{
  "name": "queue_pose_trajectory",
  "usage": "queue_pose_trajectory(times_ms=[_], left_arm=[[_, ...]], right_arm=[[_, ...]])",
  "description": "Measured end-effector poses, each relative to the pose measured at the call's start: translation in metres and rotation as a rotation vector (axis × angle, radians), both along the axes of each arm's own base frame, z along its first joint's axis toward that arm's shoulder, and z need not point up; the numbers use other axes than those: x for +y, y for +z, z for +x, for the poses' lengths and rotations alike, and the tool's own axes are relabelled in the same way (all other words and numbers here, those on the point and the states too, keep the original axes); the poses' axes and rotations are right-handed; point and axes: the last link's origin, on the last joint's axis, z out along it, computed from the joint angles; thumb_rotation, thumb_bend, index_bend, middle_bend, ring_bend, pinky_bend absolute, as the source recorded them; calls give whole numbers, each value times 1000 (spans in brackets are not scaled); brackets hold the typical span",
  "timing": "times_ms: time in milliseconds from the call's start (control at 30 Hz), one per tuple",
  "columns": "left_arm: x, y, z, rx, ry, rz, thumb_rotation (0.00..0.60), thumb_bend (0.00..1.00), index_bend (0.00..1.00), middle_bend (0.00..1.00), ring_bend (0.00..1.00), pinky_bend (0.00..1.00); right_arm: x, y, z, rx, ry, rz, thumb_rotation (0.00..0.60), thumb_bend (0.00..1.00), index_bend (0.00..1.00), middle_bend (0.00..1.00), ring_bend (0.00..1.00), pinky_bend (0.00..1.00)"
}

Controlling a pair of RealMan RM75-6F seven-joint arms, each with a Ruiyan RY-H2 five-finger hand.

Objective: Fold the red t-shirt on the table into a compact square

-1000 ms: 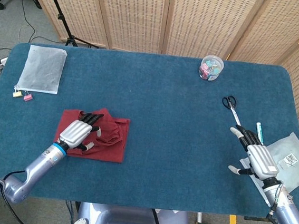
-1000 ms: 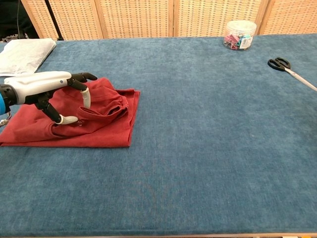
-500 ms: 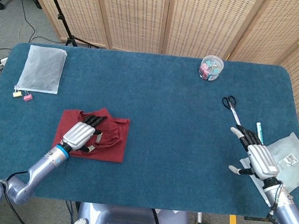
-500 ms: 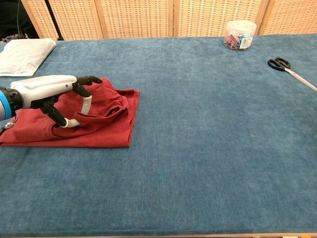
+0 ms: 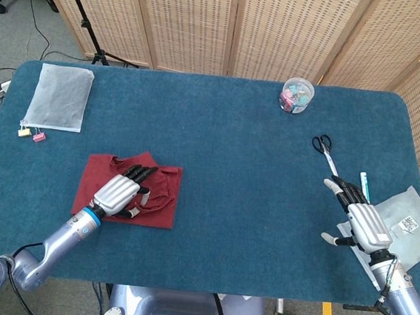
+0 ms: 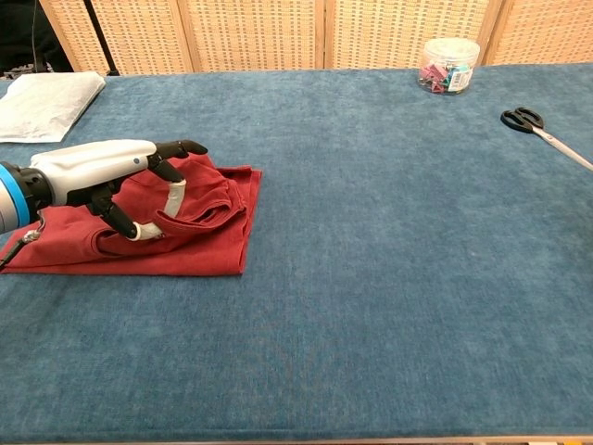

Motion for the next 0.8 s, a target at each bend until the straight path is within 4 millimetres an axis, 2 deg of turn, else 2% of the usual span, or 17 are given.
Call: queue_pose_trajectory(times_ms=[733,767,800], left_arm=[[-18,-24,21,16,-65,-33,600,386,638,0,0,0],[-19,-24,21,16,-65,-35,600,380,625,0,0,0],[-20,-24,22,18,-65,-36,600,363,567,0,0,0]], right_arm=[[1,2,0,-5,-1,2,600,0,0,0,0,0],[1,2,0,-5,-1,2,600,0,0,0,0,0],[1,2,0,-6,-2,2,600,0,0,0,0,0]])
